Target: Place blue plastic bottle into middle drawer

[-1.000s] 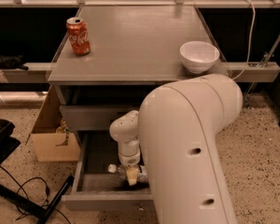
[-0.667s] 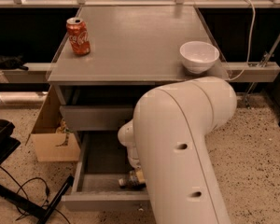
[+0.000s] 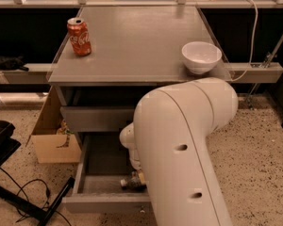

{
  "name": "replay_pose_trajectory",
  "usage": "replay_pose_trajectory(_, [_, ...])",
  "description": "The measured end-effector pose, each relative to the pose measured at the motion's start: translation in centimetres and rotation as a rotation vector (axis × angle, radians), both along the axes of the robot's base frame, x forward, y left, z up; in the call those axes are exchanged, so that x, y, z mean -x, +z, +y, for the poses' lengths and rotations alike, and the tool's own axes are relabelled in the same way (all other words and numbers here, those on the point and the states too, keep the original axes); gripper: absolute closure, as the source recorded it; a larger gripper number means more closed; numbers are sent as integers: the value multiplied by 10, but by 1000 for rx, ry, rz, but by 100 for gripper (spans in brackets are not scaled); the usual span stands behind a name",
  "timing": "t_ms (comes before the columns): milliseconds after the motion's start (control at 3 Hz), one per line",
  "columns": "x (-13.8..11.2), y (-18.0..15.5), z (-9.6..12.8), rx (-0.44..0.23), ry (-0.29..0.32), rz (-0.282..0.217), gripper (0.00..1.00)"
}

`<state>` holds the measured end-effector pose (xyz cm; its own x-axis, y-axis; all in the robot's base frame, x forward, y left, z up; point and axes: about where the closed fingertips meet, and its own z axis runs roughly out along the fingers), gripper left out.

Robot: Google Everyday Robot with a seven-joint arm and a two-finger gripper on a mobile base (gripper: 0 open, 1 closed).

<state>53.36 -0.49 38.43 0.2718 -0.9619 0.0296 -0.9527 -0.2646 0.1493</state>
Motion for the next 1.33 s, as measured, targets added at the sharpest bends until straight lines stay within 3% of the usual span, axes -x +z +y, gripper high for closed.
replay_pose_trajectory(333, [0,0,0,0,0,0,11])
replay_pose_trajectory(667, [0,0,0,0,0,0,0])
replay_pose_trajectory(1000, [2,-2,1,-15,8,12,0])
replay_pose_trajectory(1333, [6,28,-1,-99,27,17,0])
